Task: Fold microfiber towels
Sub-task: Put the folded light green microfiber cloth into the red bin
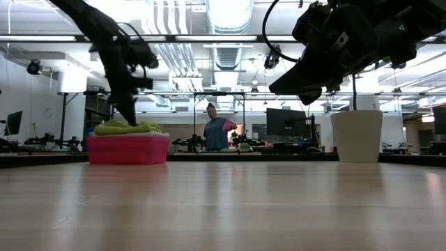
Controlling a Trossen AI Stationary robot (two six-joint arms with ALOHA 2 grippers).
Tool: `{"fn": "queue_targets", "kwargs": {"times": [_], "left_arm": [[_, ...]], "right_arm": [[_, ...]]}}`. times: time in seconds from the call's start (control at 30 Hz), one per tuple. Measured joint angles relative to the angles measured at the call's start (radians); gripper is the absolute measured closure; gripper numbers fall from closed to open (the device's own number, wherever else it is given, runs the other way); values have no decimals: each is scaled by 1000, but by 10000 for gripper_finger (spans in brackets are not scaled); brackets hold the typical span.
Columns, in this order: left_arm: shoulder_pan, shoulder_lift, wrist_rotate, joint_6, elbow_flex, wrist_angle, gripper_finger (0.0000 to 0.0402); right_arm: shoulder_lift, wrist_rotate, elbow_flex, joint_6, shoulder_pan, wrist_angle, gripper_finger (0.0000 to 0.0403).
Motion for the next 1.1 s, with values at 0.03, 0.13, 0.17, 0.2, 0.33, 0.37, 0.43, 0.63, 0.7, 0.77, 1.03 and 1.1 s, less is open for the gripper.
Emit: {"fn": "queue_targets", "kwargs": {"times": [0.03,0.13,0.17,0.2,0.33,0.37,0.43,0.63,0.7,0.77,1.03,1.1], "left_arm": [[0,-20,-3,0,5,-13,373],[0,-84,-2,-3,9,-37,373],[0,-105,-2,-2,9,-50,373],[0,-122,-2,-2,9,-69,373],[3,-162,-1,-1,1,-172,373],[3,-165,-2,-2,-5,-182,373],[4,-163,-1,-2,-23,-196,373],[11,-91,-2,-9,-79,-190,373],[13,-61,-2,-7,-91,-161,373],[13,-35,-3,-6,-91,-144,373],[12,-44,-43,-20,-20,-188,373],[12,-67,-81,-16,0,-185,373]], "right_arm": [[0,0,0,0,0,0,394],[0,0,0,0,-4,0,394],[0,0,0,0,-5,0,394],[0,0,0,-1,-7,0,394],[0,0,0,5,-11,0,394],[0,0,0,5,-11,1,394],[0,0,0,5,-11,0,394],[0,0,0,19,-11,0,394],[0,0,0,20,-11,1,394],[0,0,0,20,-11,1,394],[0,0,0,19,-11,0,394],[0,-1,0,17,-11,0,394]]}}
